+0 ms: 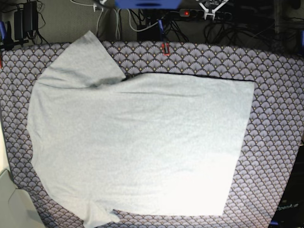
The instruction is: Fold the T-shirt properly
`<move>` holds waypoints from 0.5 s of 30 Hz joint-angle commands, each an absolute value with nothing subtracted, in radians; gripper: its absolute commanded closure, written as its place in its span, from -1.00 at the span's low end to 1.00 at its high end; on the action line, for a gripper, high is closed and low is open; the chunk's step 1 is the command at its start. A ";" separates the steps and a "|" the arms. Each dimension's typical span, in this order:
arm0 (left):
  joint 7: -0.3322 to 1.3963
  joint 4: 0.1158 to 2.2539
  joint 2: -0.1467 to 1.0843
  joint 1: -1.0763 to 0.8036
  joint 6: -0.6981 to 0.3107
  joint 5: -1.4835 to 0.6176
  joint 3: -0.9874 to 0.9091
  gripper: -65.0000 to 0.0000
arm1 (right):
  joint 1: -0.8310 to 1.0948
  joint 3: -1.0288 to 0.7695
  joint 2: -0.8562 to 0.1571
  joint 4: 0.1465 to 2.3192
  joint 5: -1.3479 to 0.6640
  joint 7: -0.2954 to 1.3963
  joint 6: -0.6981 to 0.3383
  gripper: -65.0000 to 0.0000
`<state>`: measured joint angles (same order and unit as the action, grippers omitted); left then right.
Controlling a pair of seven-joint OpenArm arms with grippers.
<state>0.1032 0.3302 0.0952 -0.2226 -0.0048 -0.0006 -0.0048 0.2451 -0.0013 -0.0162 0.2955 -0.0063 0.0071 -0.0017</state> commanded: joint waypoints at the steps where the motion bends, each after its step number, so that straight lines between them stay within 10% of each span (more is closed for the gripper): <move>1: 0.105 0.375 0.104 -0.254 -0.007 0.001 -0.004 0.99 | 0.289 -0.002 -0.024 0.357 -0.012 0.007 -0.008 1.00; 15: 0.108 1.319 0.117 -0.733 -0.002 0.001 -0.007 0.99 | 0.765 -0.010 -0.076 1.279 -0.139 0.010 -0.010 1.00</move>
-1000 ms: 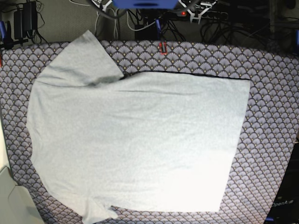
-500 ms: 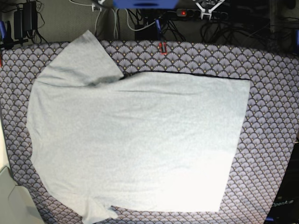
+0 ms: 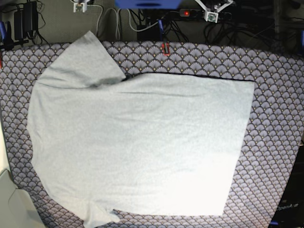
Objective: Fold the T-shirt properly
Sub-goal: 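Lower both grippers toward the shirt's collar-side corners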
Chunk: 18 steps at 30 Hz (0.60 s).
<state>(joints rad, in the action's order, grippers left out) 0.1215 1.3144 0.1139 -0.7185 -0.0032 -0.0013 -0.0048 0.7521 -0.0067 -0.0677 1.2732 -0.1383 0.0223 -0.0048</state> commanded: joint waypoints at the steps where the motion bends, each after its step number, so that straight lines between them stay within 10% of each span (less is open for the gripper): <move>1: 0.110 1.380 0.117 -0.765 -0.002 0.001 -0.007 0.99 | 0.791 -0.010 -0.085 1.334 -0.150 0.010 -0.010 1.00; 15: 0.358 2.028 0.111 -1.007 -0.004 -0.001 -0.179 0.99 | 1.029 -0.068 -0.206 1.962 -0.283 0.051 -0.010 1.00; 18: 0.366 2.025 0.110 -0.977 -0.010 -0.013 -0.237 0.99 | 0.980 -0.101 -0.211 2.009 -0.297 0.117 -0.010 0.76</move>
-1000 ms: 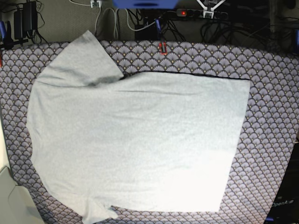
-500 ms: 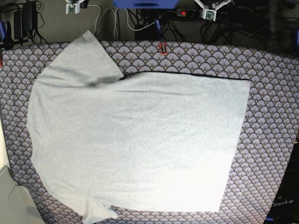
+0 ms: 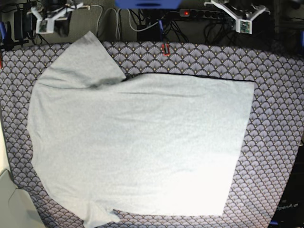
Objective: Fold the T-shirt properly
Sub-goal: 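Lower both grippers toward the shirt's collar-side corners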
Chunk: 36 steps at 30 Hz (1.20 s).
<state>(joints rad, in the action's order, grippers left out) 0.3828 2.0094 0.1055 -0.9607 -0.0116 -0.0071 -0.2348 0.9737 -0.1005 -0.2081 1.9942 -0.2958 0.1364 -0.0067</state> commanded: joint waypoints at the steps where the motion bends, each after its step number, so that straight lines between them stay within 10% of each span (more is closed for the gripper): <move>1: 0.366 2.025 0.110 -0.974 -0.010 -0.035 -0.252 0.98 | 0.960 -0.107 -0.211 2.009 -0.309 0.137 -0.010 0.65; 5: 0.369 2.025 0.119 -0.969 -0.012 -0.171 -0.340 0.91 | 0.886 -0.147 -0.229 2.008 -0.440 0.236 -0.015 0.31; 13: 0.492 2.022 0.194 -0.885 -0.013 -0.401 -0.481 0.09 | 0.720 -0.251 -0.285 2.002 -0.743 0.421 -0.162 0.27; 36: 0.599 2.022 0.211 -0.757 -0.013 -0.526 -0.622 0.08 | 0.545 -0.449 -0.245 1.655 -0.974 0.685 -0.295 0.27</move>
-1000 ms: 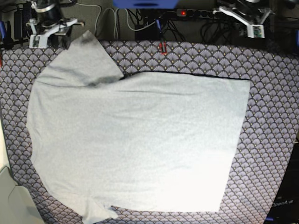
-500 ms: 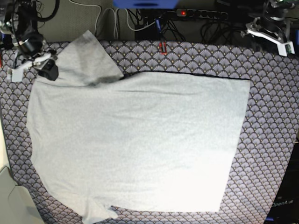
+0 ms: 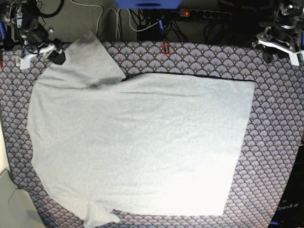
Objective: Fold the T-shirt properly
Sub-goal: 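Lower both grippers toward the shirt's collar-side corners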
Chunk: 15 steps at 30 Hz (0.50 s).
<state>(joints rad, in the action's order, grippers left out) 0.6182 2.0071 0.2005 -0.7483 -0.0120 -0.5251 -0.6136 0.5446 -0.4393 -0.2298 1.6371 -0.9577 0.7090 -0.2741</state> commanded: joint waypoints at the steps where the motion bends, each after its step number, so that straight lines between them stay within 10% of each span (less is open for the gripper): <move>1: 0.599 2.022 0.211 -0.756 -0.013 -0.526 -0.622 0.08 | 0.545 -0.447 -0.237 1.649 -0.967 0.687 -0.297 0.27; 15: 0.677 2.022 0.209 -0.693 -0.013 -0.524 -0.624 0.08 | 0.604 -0.443 -0.213 1.643 -0.938 0.680 -0.298 0.27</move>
